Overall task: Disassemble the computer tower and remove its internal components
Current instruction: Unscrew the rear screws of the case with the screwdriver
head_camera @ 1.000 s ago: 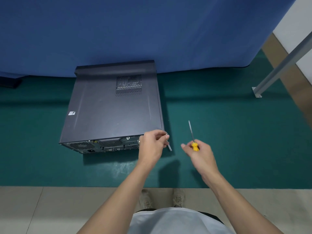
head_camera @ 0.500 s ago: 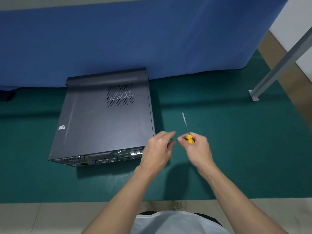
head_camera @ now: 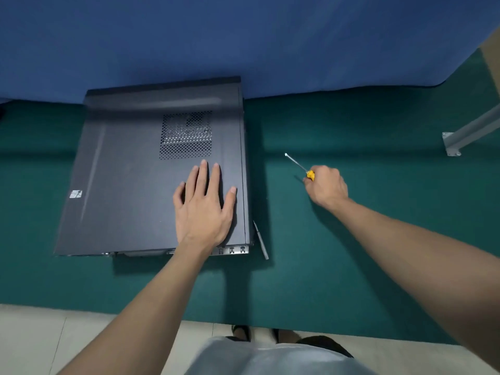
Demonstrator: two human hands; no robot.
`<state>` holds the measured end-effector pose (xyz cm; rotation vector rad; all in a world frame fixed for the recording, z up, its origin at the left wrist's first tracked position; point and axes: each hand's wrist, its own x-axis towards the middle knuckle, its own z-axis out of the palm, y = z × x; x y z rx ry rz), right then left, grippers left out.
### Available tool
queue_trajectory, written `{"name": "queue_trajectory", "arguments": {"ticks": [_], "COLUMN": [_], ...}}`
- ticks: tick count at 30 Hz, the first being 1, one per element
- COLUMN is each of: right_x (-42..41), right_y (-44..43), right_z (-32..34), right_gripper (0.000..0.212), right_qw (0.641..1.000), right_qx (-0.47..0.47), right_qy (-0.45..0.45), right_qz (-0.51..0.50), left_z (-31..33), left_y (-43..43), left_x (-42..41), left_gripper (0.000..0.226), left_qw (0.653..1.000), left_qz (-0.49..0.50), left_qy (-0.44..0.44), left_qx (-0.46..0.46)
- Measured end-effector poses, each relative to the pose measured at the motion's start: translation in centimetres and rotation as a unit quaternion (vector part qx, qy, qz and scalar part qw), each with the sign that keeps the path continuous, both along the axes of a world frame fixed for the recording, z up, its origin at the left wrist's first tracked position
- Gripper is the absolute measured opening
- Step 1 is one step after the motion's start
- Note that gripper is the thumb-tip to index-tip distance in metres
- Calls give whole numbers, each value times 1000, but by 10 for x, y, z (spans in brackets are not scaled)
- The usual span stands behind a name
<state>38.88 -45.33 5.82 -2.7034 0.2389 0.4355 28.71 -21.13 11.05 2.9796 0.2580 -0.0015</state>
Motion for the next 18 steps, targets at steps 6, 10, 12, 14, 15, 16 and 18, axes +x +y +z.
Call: {"name": "queue_trajectory", "arguments": {"ticks": [6, 10, 12, 14, 15, 16, 18], "right_x": [45, 56, 59, 60, 61, 61, 60], "right_y": [25, 34, 34, 33, 32, 31, 29], "right_z": [-22, -36, -40, -42, -42, -42, -39], "right_gripper": [9, 13, 16, 14, 12, 9, 4], "right_qw": [996, 992, 991, 991, 991, 992, 995], "right_qx": [-57, -87, -100, -106, -105, -100, -78], "right_qy": [-34, -60, -58, -43, -33, -25, -16], "right_qz": [56, 65, 67, 75, 78, 77, 64], "left_z": [-1, -1, -1, 0, 0, 0, 1], "left_y": [-1, -1, -2, -2, -2, -2, -2], "left_x": [1, 1, 0, 0, 0, 0, 0], "left_gripper": [64, 64, 64, 64, 64, 64, 64], "left_qw": [1000, 1000, 1000, 1000, 1000, 1000, 1000], "left_qz": [13, 16, 16, 17, 18, 18, 17], "left_qy": [15, 19, 18, 17, 16, 16, 17], "left_qx": [12, 16, 18, 19, 18, 17, 14]}}
